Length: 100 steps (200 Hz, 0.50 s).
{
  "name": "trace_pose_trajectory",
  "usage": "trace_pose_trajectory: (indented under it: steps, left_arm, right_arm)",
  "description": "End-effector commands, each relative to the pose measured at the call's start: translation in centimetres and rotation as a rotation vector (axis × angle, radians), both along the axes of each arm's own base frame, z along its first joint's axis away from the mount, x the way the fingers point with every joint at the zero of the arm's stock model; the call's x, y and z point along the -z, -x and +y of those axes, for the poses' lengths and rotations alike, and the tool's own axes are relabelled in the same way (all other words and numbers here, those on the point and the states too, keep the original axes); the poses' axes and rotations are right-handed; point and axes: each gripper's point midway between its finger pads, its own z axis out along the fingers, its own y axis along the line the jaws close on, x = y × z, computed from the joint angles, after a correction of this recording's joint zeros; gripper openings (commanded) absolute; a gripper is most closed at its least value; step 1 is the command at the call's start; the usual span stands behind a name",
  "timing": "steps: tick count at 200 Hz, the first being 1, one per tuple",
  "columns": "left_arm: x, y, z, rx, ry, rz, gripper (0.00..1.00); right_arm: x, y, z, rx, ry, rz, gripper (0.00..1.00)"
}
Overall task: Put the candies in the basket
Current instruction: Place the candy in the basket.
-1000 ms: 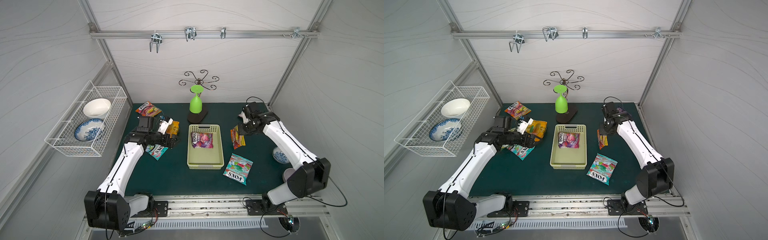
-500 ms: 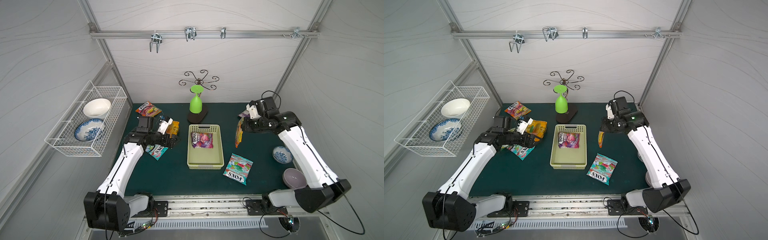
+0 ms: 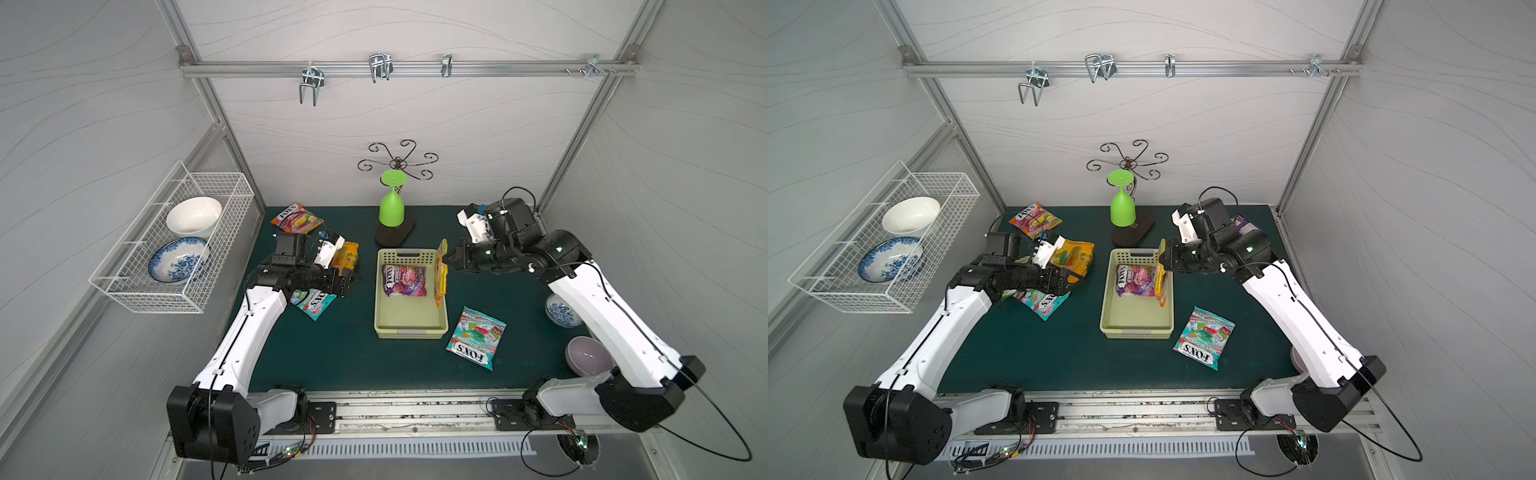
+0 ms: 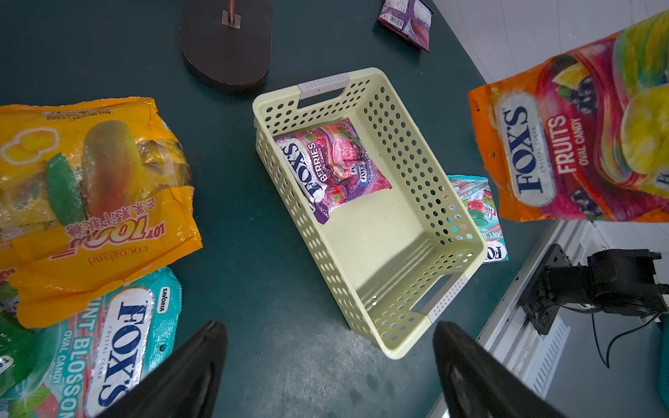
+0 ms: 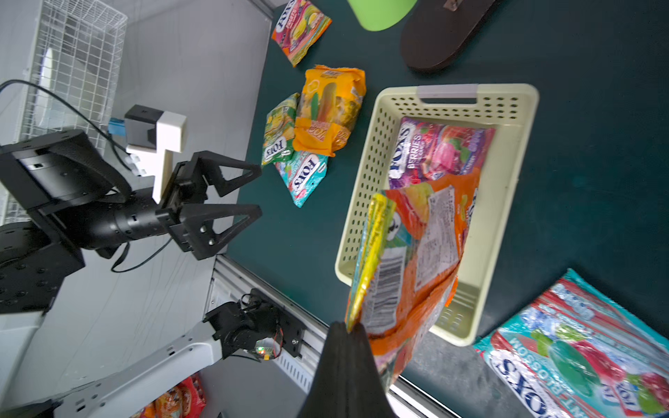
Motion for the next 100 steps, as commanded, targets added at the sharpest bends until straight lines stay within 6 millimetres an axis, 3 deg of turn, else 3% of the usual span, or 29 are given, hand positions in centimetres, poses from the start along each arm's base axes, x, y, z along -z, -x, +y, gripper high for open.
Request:
trace_pose_trajectory:
  steps: [1,100]
  left_arm:
    - [-1.9,-0.4,0.1,-0.001,0.000,-0.082,0.93]
    - [-2.4,-0.3,0.3,-0.010,0.001,-0.091,0.93]
  right_arm:
    - [-0.7,-0.4,2.9,-0.005,-0.094,-0.006,0.00]
    - [4.9,-1.4,9.7,-0.007,-0.158,0.124,0.00]
